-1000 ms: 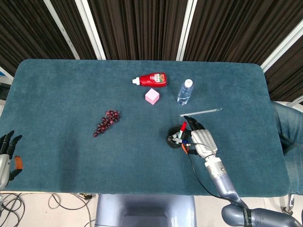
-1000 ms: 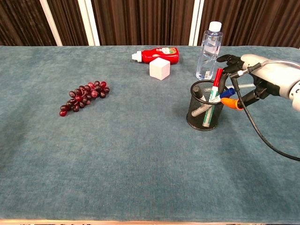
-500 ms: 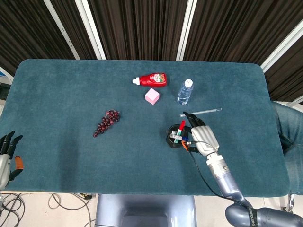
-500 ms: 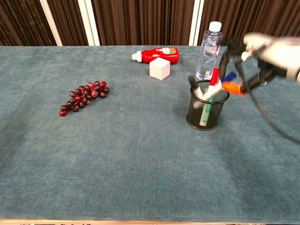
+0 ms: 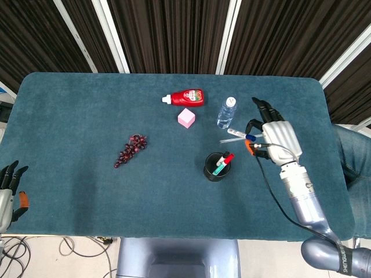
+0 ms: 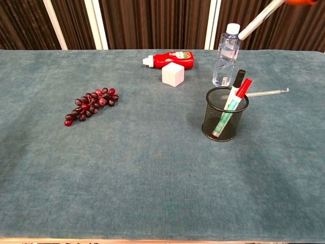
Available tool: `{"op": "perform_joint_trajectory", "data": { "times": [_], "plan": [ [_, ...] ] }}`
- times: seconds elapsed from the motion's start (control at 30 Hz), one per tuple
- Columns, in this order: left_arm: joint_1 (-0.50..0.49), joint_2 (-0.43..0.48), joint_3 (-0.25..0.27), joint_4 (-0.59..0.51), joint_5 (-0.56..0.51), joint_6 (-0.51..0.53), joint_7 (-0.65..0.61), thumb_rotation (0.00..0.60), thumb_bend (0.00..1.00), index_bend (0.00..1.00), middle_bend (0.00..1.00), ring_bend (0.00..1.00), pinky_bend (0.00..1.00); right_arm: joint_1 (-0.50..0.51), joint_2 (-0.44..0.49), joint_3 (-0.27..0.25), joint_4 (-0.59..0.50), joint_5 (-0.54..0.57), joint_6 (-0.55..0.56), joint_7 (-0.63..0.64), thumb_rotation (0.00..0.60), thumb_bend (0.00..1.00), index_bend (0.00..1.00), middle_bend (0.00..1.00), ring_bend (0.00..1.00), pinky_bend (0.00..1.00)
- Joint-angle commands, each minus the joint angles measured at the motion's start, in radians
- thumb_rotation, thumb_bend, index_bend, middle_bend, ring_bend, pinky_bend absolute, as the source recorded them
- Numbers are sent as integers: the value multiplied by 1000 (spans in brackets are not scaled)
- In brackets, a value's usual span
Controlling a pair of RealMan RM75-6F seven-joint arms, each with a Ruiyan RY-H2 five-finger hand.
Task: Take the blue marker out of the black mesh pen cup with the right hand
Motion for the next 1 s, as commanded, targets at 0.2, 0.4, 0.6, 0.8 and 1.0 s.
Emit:
{"op": "perform_joint_trajectory", "data": {
  "times": [0.2,0.4,0.6,0.8,1.0],
  "plan": [
    [-1,1,-2,1,-6,-4,-3,600,701,120,0,0,83,-13,8,-49,75,41,-15,18,600,479,591,0,4,170],
    [-1,0,-5,3,-9,-2,-6,600,701,119,0,0,82,-54,-47,-108,167,14,2,101,600,479,591,0,4,170],
    [-1,-1,-2,4,-5,-2,0,600,700,119,0,0,82,-71,-116,-161,227,-24,4,139,600,479,591,0,4,170],
    [-2,-2,-4,7,-9,-3,-1,600,701,119,0,0,83,-59,-190,-182,272,-26,-5,124,600,479,591,0,4,170],
    [-3,-1,-5,8,-13,-7,-3,600,701,119,0,0,83,-42,-257,-172,305,-22,-2,123,600,480,591,0,4,170]
  ]
}}
